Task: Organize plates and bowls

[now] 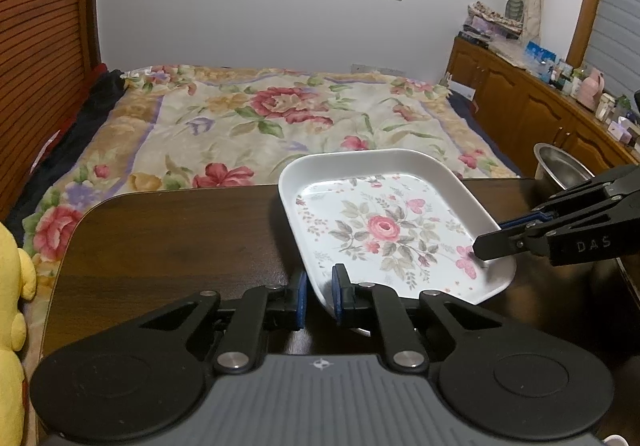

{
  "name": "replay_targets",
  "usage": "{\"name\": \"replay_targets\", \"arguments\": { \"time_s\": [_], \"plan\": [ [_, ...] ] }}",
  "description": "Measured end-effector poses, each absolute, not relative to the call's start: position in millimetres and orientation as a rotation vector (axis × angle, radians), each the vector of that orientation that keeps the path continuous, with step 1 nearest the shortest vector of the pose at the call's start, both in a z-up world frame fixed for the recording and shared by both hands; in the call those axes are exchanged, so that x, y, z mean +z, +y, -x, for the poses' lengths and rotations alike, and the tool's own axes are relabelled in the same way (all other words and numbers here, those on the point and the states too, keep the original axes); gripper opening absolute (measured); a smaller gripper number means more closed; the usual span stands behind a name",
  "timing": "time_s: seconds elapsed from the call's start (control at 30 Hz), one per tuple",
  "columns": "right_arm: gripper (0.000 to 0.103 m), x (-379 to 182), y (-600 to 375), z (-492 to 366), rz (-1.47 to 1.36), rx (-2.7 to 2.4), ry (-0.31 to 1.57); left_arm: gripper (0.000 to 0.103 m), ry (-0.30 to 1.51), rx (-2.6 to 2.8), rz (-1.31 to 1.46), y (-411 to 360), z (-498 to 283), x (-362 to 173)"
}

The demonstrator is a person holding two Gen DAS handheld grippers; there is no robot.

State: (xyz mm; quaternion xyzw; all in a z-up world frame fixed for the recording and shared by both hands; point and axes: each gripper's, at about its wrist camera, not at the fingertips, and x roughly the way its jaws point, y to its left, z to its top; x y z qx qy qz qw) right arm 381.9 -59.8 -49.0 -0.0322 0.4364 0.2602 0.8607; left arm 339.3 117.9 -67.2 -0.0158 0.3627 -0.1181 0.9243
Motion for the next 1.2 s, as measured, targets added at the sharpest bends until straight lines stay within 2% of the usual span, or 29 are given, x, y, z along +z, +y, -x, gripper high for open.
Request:
{"name": "replay_targets", "arguments": {
  "time_s": [0.53,1.2],
  "plan": [
    [0.016,2.4,-76.0,-321.9,0.034,0.597,0.811,0.015,0.646,-0.261,0.034,119.9,-270.9,-10.6],
    [0.016,22.2,-98.3,-246.4,0.034,0.594,0.762,0.015,0.580,-0.298,0.032,106.4,-184.7,14.0]
  ]
}}
